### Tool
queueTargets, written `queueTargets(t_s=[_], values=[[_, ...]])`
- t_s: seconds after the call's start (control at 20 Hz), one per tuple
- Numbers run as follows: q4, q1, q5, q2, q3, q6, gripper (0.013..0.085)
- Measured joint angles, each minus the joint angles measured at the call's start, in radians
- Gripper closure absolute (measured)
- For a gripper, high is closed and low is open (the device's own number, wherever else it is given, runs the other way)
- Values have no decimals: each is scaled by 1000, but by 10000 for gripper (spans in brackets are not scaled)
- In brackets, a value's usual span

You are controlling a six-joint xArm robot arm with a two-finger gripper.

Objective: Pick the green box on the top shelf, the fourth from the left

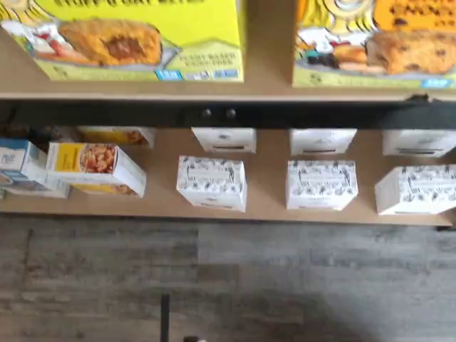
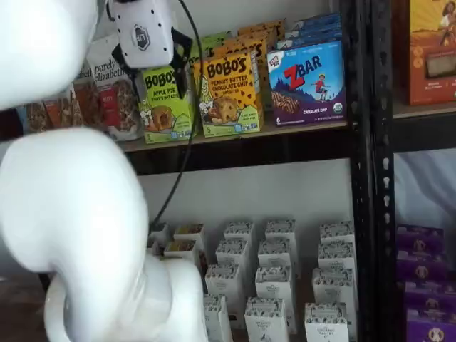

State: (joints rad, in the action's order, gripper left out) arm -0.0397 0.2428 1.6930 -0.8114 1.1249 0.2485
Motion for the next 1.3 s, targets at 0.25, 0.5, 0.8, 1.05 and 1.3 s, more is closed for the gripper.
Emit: queueTargets(t_s=[0.25, 0.5, 0.8, 1.05, 1.3], values=[[31, 73, -73, 64, 28, 65, 130], [61, 118, -124, 156, 81, 107, 130], [86, 141, -170, 249, 138, 131, 130], [87, 143, -206, 315, 182, 134, 130], [70, 134, -231, 362, 218, 124, 130]])
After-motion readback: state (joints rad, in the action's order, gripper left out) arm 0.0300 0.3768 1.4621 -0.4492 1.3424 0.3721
